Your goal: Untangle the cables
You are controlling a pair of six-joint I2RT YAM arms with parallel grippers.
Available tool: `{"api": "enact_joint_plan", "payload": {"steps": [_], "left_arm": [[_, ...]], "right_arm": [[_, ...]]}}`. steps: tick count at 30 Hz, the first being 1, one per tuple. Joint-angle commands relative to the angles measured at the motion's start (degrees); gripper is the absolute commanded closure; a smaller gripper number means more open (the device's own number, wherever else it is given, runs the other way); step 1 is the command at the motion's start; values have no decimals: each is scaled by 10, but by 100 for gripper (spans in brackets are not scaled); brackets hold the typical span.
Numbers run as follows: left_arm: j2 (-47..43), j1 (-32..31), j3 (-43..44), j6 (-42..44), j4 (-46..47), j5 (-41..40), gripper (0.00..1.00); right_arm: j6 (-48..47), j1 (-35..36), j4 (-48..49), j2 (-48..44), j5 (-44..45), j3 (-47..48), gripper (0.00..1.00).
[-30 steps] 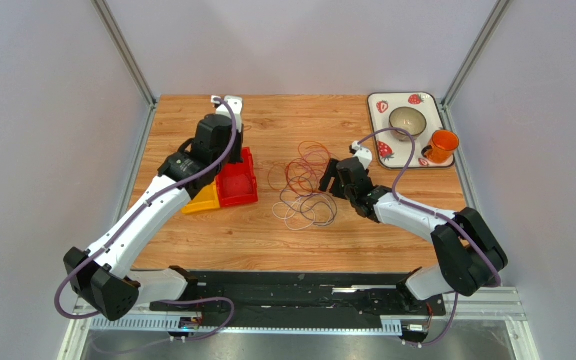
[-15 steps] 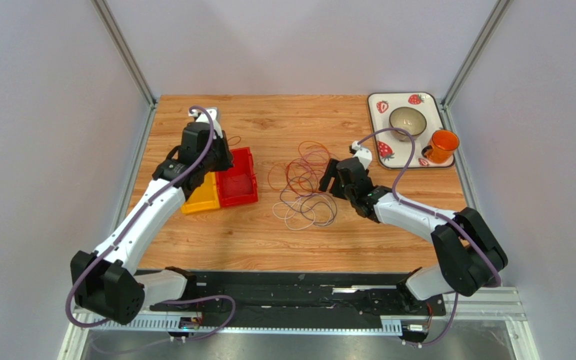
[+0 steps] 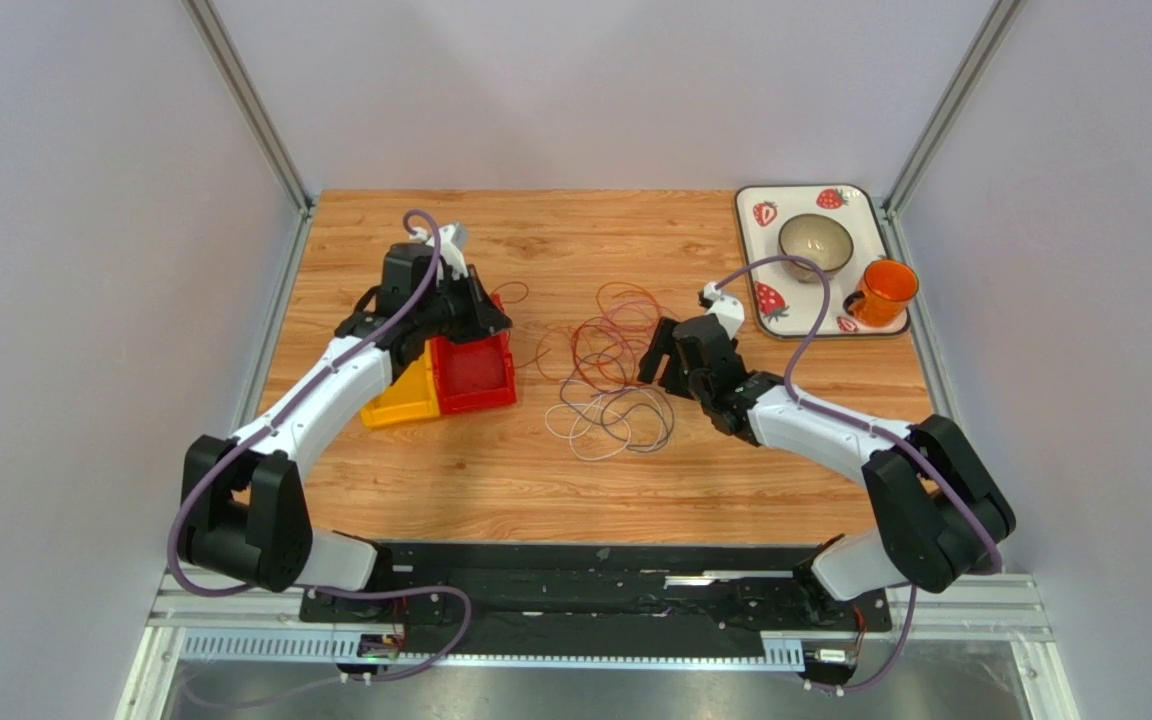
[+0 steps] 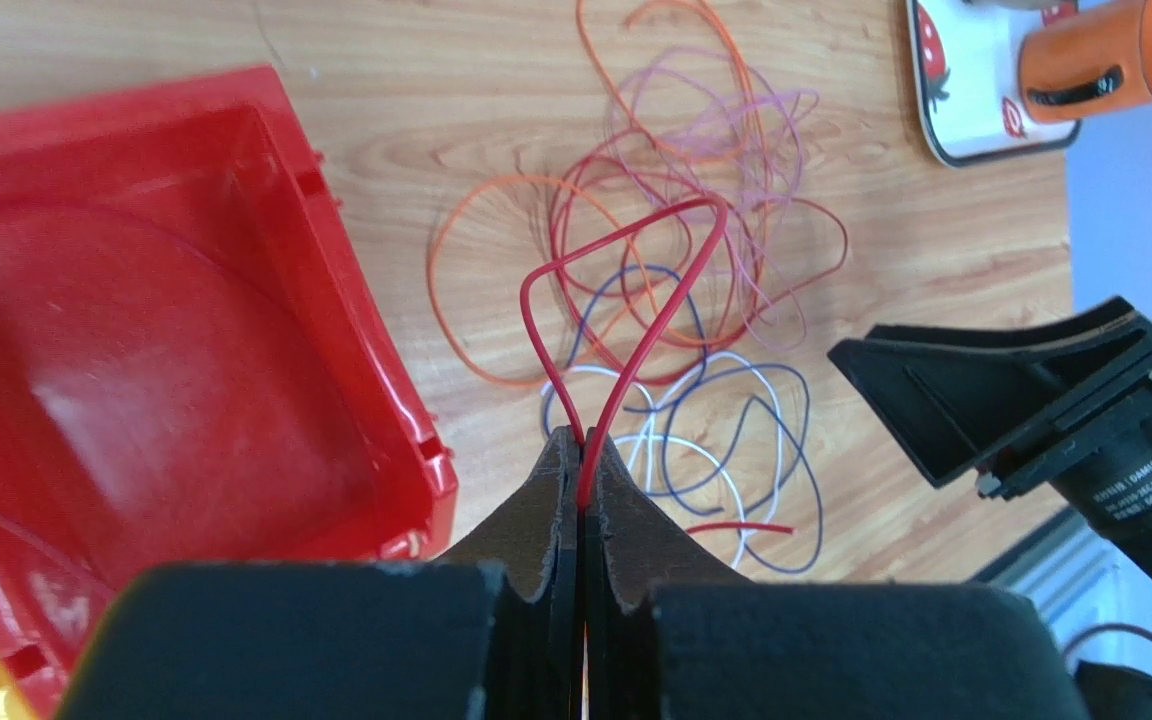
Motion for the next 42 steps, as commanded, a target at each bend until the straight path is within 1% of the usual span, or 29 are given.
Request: {"api": "enact_joint_plan", "payload": {"steps": [1, 4, 5, 8, 11, 14, 16, 19, 20, 21, 23, 30, 33, 35, 36, 37, 39, 41, 42], "left_arm": [[-2, 1, -27, -42, 56, 42, 100], [-20, 5, -41, -47, 48, -15, 100], [-25, 15, -53, -54, 49, -25, 100], [-27, 44, -63, -78, 69, -10, 100], [-14, 63, -52, -74, 48, -12, 100], [-15, 78, -50, -67, 37, -31, 100], [-11, 80, -43, -54, 17, -60, 100], [3, 80, -26, -34, -8, -86, 100], [6, 80, -16, -28, -29, -99, 100], [10, 80, -11, -21, -37, -133, 100], [21, 80, -9, -13, -40, -151, 100], [55, 78, -2, -10, -31, -160, 100], [73, 67, 5, -6, -26, -168, 100], [87, 49, 13, 0, -29, -178, 100], [92, 44, 16, 1, -29, -179, 100], [99, 34, 18, 3, -27, -179, 97], [108, 28, 21, 0, -26, -194, 95], [109, 26, 21, -5, -30, -193, 93], [107, 26, 23, -5, -33, -192, 88]], "right_arm": [[-6, -2, 9, -2, 3, 23, 23], [-6, -2, 8, -2, 3, 23, 23], [-5, -2, 8, -2, 3, 23, 23], [-6, -2, 9, -1, 2, 23, 23], [-7, -2, 9, 1, 2, 24, 23], [-7, -2, 9, -1, 2, 23, 23], [-7, -2, 8, 0, 1, 24, 23], [-7, -2, 8, 1, 2, 24, 23], [-6, -2, 9, 2, 1, 25, 23], [-7, -2, 8, 1, 1, 25, 23], [-7, -2, 8, 1, 1, 25, 23], [-6, -2, 8, 3, 1, 27, 23], [-7, -3, 8, 4, 2, 27, 23], [-7, -2, 9, 4, 1, 28, 23], [-7, -2, -6, 5, 1, 29, 23], [-7, -2, -7, 5, 1, 29, 23], [-7, -2, -7, 4, 1, 29, 23], [-7, -2, -7, 6, 1, 30, 23], [-7, -2, -8, 5, 1, 30, 23]]}}
